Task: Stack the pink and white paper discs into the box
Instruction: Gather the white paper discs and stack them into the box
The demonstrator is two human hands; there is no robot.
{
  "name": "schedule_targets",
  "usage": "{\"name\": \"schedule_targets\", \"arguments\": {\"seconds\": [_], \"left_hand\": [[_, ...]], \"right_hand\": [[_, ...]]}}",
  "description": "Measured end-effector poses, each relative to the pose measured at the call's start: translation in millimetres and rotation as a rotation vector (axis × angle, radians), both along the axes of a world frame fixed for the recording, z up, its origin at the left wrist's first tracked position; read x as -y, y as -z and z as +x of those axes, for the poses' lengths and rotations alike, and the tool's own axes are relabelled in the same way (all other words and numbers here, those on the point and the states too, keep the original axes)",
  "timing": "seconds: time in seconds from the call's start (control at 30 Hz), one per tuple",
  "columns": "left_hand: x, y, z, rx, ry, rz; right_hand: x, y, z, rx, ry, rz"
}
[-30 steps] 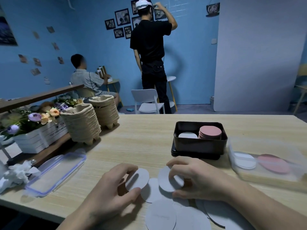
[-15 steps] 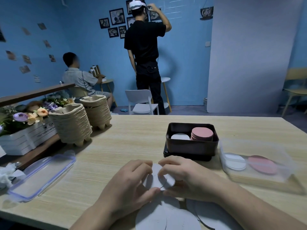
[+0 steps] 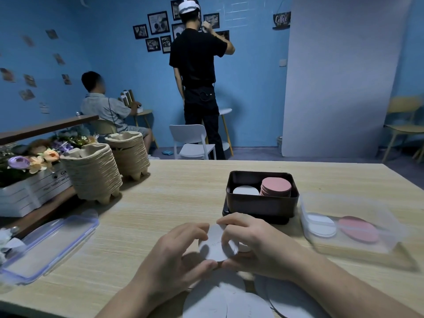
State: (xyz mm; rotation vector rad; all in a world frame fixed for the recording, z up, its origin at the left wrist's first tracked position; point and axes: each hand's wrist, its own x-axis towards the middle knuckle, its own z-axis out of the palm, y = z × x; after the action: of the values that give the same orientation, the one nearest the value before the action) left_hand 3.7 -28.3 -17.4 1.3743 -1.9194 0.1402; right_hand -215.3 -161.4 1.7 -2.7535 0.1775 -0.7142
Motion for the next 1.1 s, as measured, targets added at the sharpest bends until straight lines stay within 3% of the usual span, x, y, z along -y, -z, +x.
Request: {"name": "schedule_targets", "arguments": {"seconds": [0.37, 0.7, 0.93, 1.1], "left_hand": [[-0.2, 0.7, -3.4, 0.072, -0.019, 0.068], [1.2, 1.0, -7.7, 0.214, -0.048, 0.007], [-19.2, -5.6, 7.1, -0.014, -0.045, 0.194], [-30.8, -10.5, 26.3, 0.055, -0.019, 0.399]], "right_hand": [[-1.3, 0.9, 1.5, -0.01, -0.034, -0.02], [-5.0, 3.2, 5.1, -0.003, -0.057, -0.074], [-1.5, -0.8, -1.0, -0.013, -0.025, -0.066], [1.6, -2.0, -3.3, -0.039, 0.024, -0.054]]}}
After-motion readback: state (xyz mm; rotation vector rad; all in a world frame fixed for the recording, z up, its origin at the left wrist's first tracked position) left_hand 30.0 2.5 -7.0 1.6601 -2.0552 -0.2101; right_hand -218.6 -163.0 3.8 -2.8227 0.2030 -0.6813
